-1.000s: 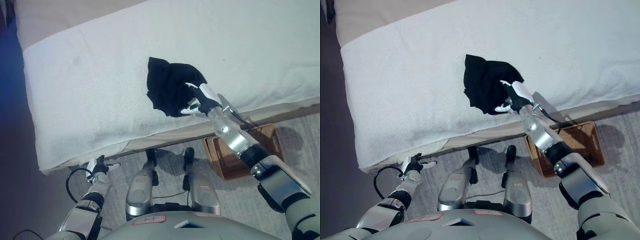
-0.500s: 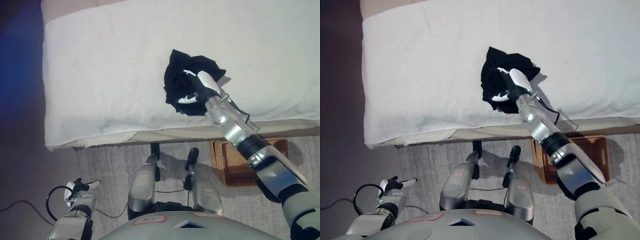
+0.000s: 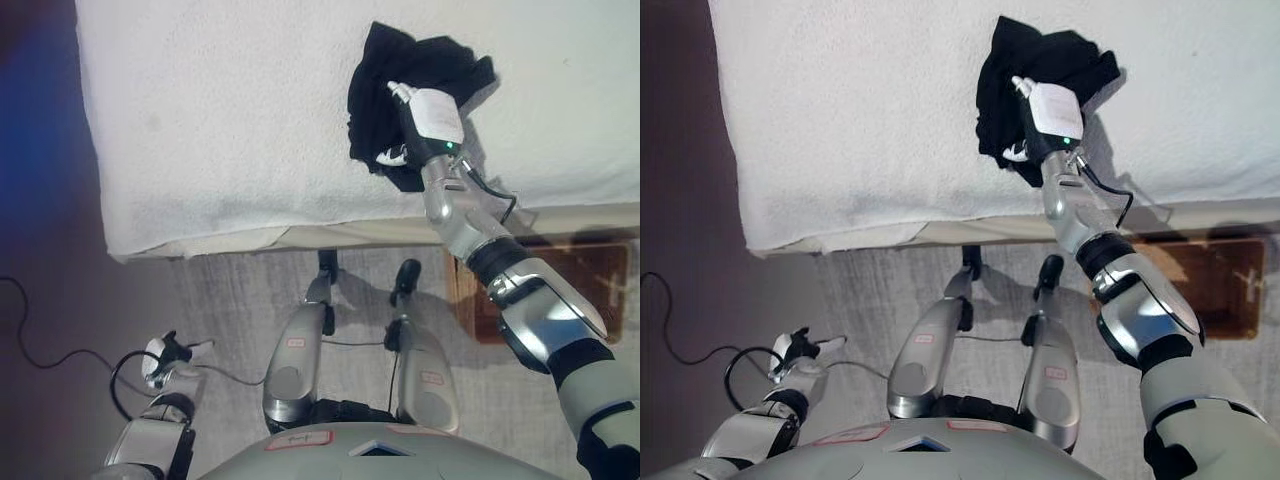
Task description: Put the clothes on the bed into the basket.
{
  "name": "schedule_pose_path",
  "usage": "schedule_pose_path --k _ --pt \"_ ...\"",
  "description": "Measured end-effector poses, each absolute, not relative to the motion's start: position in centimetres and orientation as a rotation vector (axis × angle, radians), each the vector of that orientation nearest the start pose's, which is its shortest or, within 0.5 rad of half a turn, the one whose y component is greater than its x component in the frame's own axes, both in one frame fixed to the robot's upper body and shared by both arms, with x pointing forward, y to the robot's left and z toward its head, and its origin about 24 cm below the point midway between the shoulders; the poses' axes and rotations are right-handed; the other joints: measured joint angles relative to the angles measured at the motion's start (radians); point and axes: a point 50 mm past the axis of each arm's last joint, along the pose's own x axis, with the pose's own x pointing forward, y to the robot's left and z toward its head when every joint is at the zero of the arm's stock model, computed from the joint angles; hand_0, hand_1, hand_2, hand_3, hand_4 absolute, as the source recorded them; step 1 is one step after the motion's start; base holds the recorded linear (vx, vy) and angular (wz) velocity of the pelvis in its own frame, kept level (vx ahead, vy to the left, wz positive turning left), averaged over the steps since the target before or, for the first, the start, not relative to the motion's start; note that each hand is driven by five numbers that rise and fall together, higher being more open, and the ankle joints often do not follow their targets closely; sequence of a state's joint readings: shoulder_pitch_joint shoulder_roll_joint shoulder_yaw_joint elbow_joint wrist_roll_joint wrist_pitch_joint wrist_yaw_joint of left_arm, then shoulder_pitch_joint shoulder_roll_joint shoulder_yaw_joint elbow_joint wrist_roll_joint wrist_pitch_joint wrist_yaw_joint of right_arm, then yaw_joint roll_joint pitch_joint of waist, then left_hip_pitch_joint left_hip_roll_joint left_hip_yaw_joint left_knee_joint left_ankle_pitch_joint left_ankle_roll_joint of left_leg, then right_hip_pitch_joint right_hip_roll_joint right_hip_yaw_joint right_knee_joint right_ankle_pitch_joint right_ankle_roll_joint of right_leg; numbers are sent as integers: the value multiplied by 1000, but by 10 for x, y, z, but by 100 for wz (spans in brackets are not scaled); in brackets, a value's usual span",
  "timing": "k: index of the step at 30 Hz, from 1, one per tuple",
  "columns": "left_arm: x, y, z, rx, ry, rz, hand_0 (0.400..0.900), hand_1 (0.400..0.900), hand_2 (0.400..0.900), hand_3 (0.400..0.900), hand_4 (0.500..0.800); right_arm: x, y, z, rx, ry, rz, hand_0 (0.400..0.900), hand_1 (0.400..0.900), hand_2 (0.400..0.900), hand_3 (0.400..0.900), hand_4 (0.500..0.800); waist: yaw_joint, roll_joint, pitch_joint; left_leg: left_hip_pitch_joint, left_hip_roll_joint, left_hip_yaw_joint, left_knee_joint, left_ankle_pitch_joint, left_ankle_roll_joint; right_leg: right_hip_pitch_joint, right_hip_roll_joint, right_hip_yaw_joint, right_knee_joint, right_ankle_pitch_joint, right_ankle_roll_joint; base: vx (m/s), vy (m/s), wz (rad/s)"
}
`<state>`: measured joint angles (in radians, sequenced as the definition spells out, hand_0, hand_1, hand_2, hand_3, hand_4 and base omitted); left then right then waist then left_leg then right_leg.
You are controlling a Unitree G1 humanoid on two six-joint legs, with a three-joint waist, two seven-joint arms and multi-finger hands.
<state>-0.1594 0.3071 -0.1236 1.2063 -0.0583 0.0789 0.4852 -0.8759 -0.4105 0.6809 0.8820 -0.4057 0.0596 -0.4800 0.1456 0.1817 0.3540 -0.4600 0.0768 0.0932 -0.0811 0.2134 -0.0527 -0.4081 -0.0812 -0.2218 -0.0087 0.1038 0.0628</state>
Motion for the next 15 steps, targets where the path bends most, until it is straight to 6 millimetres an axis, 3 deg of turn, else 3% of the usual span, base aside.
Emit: schedule_pose_path --k 5,13,14,15 --pt "162 274 -122 579 987 522 900 900 900 900 800 396 -154 120 -1276 -218 -135 900 900 900 900 800 5 10 4 10 -4 17 0 4 6 0 -4 17 1 0 0 62 29 -6" --pt "165 273 -121 571 974 522 900 900 900 900 800 396 -160 114 -1186 -140 -157 900 900 900 900 800 22 31 4 44 -4 22 0 5 7 33 -5 24 -5 0 1 20 4 -2" --pt "165 273 -121 571 974 522 900 900 900 900 800 397 -161 115 -1166 -132 -166 612 612 612 612 627 22 35 4 46 -4 22 0 5 7 35 -5 24 -5 0 1 0 0 0" --pt "165 273 -121 571 975 522 900 900 900 900 800 397 -163 115 -1143 -121 -177 400 400 400 400 500 23 39 2 46 -4 22 0 5 7 35 -5 24 -5 -1 2 14 6 6"
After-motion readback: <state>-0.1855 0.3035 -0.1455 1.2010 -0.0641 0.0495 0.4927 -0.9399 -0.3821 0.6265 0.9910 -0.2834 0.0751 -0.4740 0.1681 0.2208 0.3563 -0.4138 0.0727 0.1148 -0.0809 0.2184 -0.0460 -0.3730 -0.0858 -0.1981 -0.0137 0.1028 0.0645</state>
